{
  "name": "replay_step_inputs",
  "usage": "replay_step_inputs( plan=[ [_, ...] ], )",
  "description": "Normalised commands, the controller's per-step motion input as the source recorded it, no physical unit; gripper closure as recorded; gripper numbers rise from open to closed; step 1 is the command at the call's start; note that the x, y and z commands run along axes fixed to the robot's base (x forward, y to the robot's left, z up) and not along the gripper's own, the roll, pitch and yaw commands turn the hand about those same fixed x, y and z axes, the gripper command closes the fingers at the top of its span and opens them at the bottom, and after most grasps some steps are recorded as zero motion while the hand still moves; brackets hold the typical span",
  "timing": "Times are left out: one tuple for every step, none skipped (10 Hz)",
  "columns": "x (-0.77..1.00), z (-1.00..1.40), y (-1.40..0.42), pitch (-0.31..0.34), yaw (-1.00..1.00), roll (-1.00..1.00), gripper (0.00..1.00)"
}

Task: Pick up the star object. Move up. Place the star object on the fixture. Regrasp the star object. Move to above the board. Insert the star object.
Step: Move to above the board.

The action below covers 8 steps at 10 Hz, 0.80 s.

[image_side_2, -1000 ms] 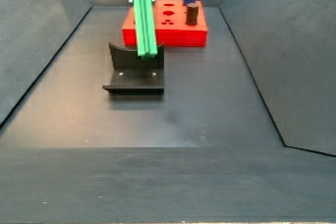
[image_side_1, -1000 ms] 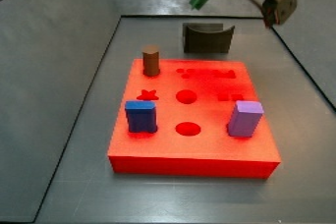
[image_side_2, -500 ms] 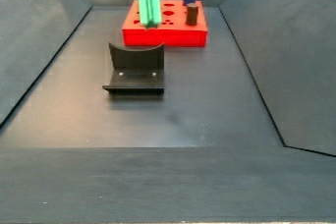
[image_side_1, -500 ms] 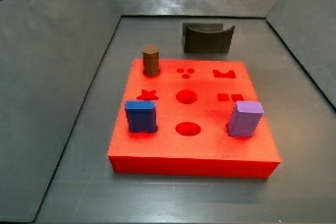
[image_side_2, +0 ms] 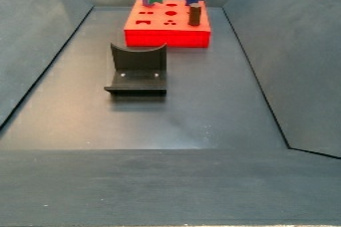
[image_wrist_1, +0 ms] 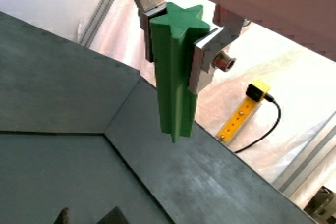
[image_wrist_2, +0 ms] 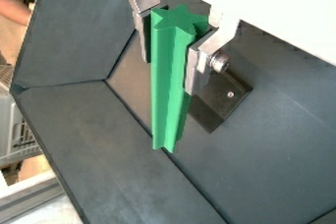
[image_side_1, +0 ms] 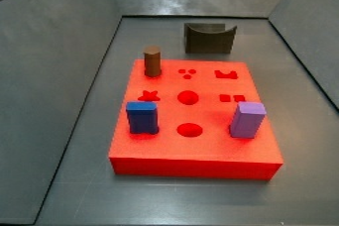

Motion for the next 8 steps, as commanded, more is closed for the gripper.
replay_step_inputs(
  plan=[
    [-0.45,0.36,-1.00,-0.043,-0.12,-1.00,1.00],
    [-0.48,0.37,-1.00,-0.046,-0.13,-1.00,1.00],
    [-0.50,0.36,-1.00,-0.047,-0.13,-1.00,1.00],
    [-0.54,0.38,-1.00,-0.053,-0.13,-1.00,1.00],
    [-0.57,0.39,-1.00,-0.055,-0.14,-1.00,1.00],
    [-0.63,0.40,-1.00,-0.056,-0.14,-1.00,1.00],
    [-0.46,0.28,-0.62,-0.066,-0.14,-1.00,1.00],
    [-0.32,0.16,-0.32,-0.075,-0.13,-1.00,1.00]
  ],
)
